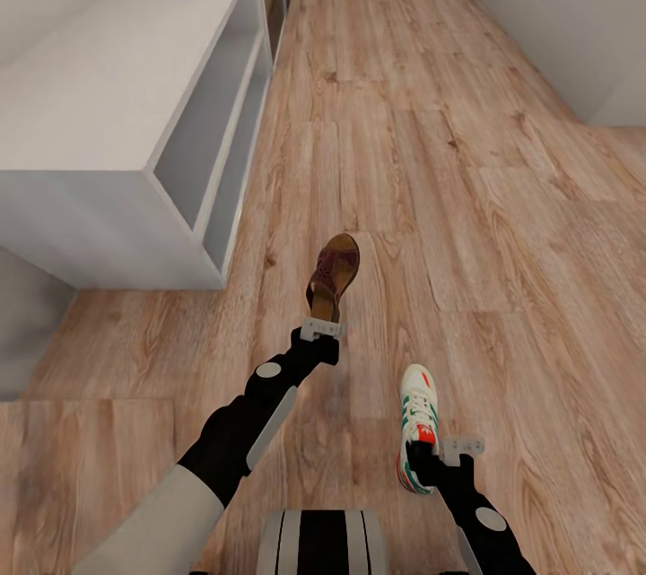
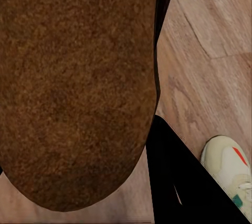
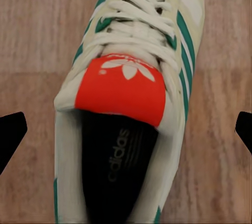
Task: Pick up the two gym shoes and the two sandals from the corridor floor and place them onto the hallstand (shoe rack) in the corridor, making sure they are on the rack and not on the floor. Arrange them so the two gym shoes are next to each other and the two sandals are next to each other.
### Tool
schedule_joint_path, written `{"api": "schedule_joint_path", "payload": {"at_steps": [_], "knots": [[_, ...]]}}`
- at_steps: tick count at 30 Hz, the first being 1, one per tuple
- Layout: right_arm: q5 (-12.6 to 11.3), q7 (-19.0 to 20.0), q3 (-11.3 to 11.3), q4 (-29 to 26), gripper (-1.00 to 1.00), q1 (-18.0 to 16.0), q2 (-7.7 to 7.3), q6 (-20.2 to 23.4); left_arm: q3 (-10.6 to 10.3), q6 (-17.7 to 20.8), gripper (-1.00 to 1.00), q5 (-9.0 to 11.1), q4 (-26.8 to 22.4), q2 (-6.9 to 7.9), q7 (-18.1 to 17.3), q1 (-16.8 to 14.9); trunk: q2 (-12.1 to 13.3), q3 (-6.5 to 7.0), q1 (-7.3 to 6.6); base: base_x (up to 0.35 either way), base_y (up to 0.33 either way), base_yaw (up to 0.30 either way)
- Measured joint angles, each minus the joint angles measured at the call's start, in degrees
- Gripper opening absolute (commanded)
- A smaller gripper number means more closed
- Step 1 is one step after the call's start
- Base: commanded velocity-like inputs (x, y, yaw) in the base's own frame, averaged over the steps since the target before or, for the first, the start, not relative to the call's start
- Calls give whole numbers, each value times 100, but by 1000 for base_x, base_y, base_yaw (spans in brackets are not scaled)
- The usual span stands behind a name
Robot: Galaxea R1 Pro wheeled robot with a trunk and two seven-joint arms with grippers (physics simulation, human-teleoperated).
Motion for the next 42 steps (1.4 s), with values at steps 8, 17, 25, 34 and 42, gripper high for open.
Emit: {"api": "schedule_joint_path", "payload": {"at_steps": [8, 17, 25, 34, 42], "knots": [[-7, 0, -5, 0, 100, 0, 0, 7, 2, 0, -100, 0, 0, 0, 0, 0, -11, -250, 21, 0, 0, 0], [-8, 0, -1, 0, 100, -1, 0, 17, 2, 0, -100, 1, -1, 0, 0, 0, -22, -512, 41, 0, 0, 0], [-8, 0, 0, -6, 100, 0, 0, -1, 4, 0, -100, 0, -1, 0, 0, -1, -22, -534, 41, 0, 0, 0], [-8, 0, -6, -4, 100, -1, 0, -1, 3, 0, -100, 1, -2, 0, 0, 0, -22, -541, 41, 0, 0, 31], [-8, 0, -7, -7, 100, 0, 0, -1, 2, 0, -100, 1, -1, 0, 0, 0, -27, -664, 51, 0, 0, 104]]}}
